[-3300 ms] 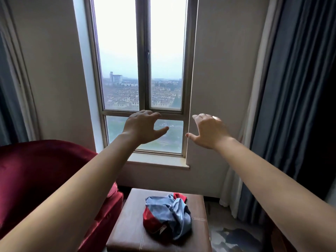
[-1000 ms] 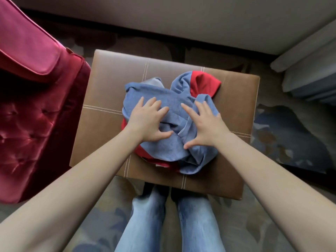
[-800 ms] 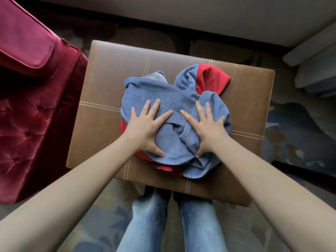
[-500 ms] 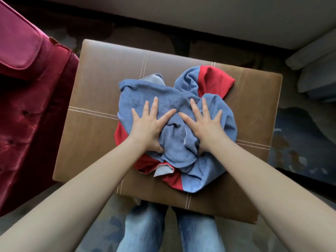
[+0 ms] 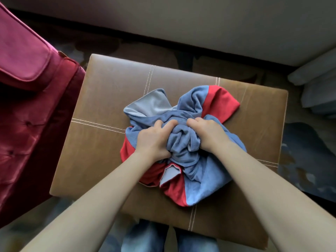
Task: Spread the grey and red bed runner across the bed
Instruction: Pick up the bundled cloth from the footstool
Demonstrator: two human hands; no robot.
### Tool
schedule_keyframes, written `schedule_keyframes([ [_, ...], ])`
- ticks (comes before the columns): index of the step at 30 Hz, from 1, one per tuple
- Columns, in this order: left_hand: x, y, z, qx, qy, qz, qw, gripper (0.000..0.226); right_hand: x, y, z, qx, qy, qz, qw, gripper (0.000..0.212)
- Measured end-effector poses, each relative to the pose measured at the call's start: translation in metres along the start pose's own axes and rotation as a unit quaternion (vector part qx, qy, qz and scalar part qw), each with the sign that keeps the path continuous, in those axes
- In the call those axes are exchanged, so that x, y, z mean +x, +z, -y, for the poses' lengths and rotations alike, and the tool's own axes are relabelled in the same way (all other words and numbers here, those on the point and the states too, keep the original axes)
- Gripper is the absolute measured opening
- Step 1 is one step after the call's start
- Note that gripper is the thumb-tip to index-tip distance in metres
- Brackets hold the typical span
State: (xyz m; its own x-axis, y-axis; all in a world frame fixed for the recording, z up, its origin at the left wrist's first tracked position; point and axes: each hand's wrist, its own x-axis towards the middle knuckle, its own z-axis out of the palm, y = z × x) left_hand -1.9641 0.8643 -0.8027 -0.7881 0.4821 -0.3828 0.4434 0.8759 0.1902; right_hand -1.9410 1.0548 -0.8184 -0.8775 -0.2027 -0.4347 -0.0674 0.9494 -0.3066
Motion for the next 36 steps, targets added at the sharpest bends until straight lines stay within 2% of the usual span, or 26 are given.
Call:
schedule_keyframes([
  [7,-0.007,-0.029,-0.002,0.04,0.05,-0.039,0.997,0.053,-0.015,-0.019,0.011,-0.005,-0.008,-0.011,1.0,0.032],
  [14,-0.017,-0.098,-0.013,0.05,0.088,-0.1,0.99,0.044,-0.035,-0.084,0.024,-0.021,-0.009,-0.071,0.997,0.023],
  [23,-0.028,-0.239,-0.041,0.069,0.093,-0.201,0.973,0.046,-0.068,-0.232,0.038,-0.075,-0.027,-0.15,0.985,0.023],
  [30,-0.055,-0.362,-0.062,0.086,0.111,-0.296,0.945,0.054,-0.109,-0.36,0.067,-0.115,-0.046,-0.226,0.966,0.024],
  [36,-0.093,-0.461,-0.075,0.116,0.096,-0.363,0.919,0.052,-0.148,-0.46,0.105,-0.164,-0.064,-0.282,0.943,0.027],
])
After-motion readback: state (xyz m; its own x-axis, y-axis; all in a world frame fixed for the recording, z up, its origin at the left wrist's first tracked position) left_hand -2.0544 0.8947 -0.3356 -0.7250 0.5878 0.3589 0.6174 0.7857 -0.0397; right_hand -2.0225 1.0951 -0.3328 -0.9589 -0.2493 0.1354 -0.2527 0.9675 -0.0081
